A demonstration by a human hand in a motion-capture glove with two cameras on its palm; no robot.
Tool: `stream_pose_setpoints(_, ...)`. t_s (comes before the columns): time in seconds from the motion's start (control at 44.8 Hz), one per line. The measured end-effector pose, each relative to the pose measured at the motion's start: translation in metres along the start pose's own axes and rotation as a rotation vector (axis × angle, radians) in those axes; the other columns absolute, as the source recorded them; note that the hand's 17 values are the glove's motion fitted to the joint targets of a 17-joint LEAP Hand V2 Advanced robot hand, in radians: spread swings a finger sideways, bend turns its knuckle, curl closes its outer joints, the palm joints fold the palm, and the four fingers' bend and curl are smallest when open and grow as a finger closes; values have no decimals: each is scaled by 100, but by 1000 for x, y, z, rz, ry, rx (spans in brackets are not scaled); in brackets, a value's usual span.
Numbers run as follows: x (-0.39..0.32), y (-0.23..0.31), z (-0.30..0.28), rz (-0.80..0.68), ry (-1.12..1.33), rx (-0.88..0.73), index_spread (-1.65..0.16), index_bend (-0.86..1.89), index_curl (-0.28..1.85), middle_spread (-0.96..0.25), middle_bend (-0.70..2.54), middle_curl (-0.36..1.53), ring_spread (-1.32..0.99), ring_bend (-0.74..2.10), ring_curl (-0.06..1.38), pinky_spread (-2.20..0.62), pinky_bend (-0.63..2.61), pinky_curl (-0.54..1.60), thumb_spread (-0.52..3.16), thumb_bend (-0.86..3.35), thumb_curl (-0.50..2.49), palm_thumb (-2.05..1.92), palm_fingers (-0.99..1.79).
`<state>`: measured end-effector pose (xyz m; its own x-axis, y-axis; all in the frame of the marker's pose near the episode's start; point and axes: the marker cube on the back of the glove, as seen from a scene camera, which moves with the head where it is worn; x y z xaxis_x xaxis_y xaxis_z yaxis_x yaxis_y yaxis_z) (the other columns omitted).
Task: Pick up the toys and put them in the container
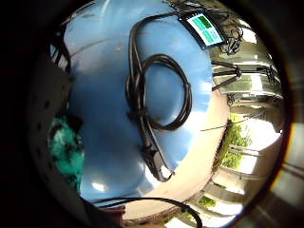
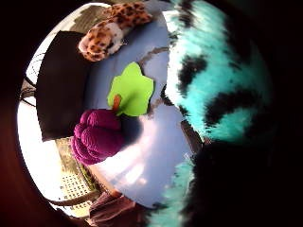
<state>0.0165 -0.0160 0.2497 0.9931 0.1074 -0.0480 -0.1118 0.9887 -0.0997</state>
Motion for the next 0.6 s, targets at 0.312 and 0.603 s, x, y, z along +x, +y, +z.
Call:
stream_pose_setpoints(0.312, 2, -16, -94, -10, -265, -118, -15, 101, 37, -19, 121, 64, -27, 134, 51, -40, 92, 38, 131, 41, 51, 79, 112)
stream_pose_setpoints(0.603, -39, -21, -249, -60, -85, 54, -24, 102, 46, -21, 133, 75, -34, 142, 58, -39, 104, 47, 89, 22, 64, 64, 95)
